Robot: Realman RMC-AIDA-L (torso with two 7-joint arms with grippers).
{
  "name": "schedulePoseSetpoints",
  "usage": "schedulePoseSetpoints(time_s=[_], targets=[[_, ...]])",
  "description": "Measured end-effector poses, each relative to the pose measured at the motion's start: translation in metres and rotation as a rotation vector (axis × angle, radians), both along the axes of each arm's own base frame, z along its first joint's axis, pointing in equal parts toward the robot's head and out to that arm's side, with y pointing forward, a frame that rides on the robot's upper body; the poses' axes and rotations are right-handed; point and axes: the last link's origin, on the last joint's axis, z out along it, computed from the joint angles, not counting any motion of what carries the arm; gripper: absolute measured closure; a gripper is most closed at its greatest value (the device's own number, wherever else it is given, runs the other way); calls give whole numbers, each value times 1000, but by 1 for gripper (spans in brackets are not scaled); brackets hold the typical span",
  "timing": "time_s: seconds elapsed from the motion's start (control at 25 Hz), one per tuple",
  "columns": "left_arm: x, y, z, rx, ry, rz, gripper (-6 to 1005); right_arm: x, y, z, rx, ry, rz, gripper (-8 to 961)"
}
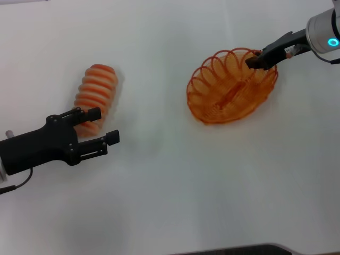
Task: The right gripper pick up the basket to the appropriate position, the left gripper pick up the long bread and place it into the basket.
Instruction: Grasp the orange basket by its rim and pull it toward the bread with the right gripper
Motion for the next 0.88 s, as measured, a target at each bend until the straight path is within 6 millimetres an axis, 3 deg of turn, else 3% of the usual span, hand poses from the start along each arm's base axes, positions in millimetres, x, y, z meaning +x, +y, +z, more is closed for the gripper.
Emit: schedulePoseSetpoints(time_s=[0.08, 0.16, 0.6, 0.88], targets=[[0, 0, 0, -1, 0, 0, 189, -1, 0, 0, -4, 6, 0, 551], [0, 0, -1, -1, 0, 0, 189, -2, -1, 1, -11, 12, 0, 737], [-1, -3, -2, 1, 1, 0, 189, -5, -9, 11, -13, 153, -114, 839], [-2, -2, -4, 12, 14, 8, 189, -10, -15, 10, -35, 256, -164, 853]])
